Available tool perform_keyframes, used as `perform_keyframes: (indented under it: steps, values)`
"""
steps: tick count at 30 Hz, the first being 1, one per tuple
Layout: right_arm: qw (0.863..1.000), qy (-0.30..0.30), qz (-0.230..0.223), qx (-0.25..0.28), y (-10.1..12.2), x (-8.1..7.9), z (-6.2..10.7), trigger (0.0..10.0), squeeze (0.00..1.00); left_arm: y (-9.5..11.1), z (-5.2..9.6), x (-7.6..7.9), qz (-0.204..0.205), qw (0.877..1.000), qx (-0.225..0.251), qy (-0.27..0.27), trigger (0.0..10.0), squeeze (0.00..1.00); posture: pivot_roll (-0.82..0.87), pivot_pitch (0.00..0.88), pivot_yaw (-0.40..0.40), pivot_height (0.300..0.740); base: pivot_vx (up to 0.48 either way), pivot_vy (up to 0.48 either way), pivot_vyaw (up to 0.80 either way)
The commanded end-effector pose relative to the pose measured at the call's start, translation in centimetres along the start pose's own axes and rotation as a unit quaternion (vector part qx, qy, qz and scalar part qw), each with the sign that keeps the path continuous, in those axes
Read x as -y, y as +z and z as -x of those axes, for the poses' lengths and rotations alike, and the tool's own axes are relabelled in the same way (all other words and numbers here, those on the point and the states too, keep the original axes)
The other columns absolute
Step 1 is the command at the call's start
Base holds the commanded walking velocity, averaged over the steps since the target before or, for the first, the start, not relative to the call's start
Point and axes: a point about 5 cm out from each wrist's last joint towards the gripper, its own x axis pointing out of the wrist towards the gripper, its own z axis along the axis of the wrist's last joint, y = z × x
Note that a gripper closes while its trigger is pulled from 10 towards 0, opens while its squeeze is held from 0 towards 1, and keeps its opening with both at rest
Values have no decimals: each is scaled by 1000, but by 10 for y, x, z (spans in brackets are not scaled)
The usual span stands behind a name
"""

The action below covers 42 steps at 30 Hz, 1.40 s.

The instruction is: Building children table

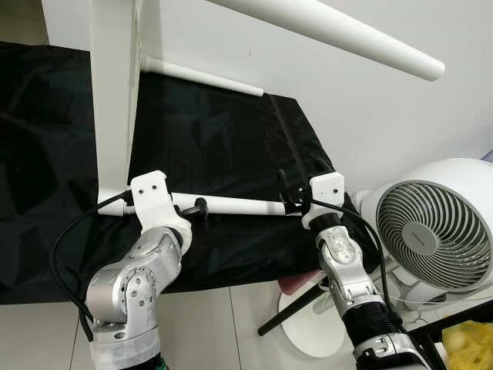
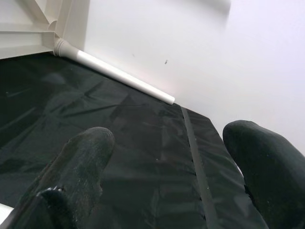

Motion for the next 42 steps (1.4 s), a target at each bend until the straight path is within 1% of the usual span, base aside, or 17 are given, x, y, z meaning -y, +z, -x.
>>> perform_keyframes:
  steps: [1,7,8,9,10,12,13,14,15,21,26,29,33,35,39,41,42]
  values:
    - [1000,-5,10,-2,0,7,2,10000,0,-23,0,11,74,996,-47,-4,10000,0,115,59,-242,740,0,0,0]
    - [1000,-5,11,-1,0,6,3,10000,0,-21,-3,11,80,996,-44,1,10000,0,114,59,-242,740,0,0,0]
    - [1000,-5,11,-1,0,6,3,10000,0,-20,-4,12,80,996,-42,-4,10000,651,113,58,-240,740,0,0,0]
    - [1000,-5,11,-1,0,6,3,10000,0,-20,-4,12,80,996,-42,-4,10000,651,113,58,-240,740,0,0,0]
    - [1000,-5,11,-1,0,6,3,10000,0,-19,-5,14,80,996,-39,-7,10000,1000,113,58,-240,740,0,0,0]
    - [1000,-5,11,-1,0,6,3,10000,0,-18,-6,15,79,996,-38,-9,10000,1000,110,58,-238,740,0,0,0]
    - [1000,-5,11,-1,0,6,3,10000,0,-17,-6,16,75,997,-36,-11,10000,969,110,58,-238,740,0,0,0]
    - [1000,-5,11,-1,0,6,3,10000,0,-17,-6,16,75,997,-36,-11,10000,969,110,58,-238,740,0,0,0]
    - [1000,-5,11,-1,0,6,3,10000,0,-16,-7,18,74,997,-34,-13,10000,0,107,59,-236,740,0,0,0]
    - [1000,-6,16,7,3,6,4,10000,0,-13,-10,25,79,996,-34,-25,10000,0,102,62,-235,740,0,0,0]
    - [1000,-5,21,16,7,6,3,10000,0,-13,-12,26,83,996,-35,-22,10000,0,100,62,-235,740,0,0,0]
    - [999,-2,30,28,12,5,1,10000,0,-13,-15,27,93,995,-36,-20,10000,0,99,61,-234,740,0,0,0]
    - [998,3,45,52,22,4,-2,10000,0,-12,-20,27,108,993,-34,-14,10000,0,96,57,-232,740,0,0,0]
    - [997,2,52,65,28,4,-3,10000,0,-11,-23,26,127,991,-31,-7,10000,0,92,59,-229,740,0,0,0]
    - [996,2,54,71,32,5,-4,10000,0,-9,-25,25,138,990,-27,-2,10000,0,89,60,-227,740,0,0,0]
    - [994,9,66,87,40,4,-5,10000,0,-5,-29,25,164,986,-19,4,10000,0,84,64,-225,740,0,0,0]
    - [994,9,66,87,40,4,-5,10000,0,-5,-29,25,164,986,-19,4,10000,0,84,64,-225,740,0,0,0]
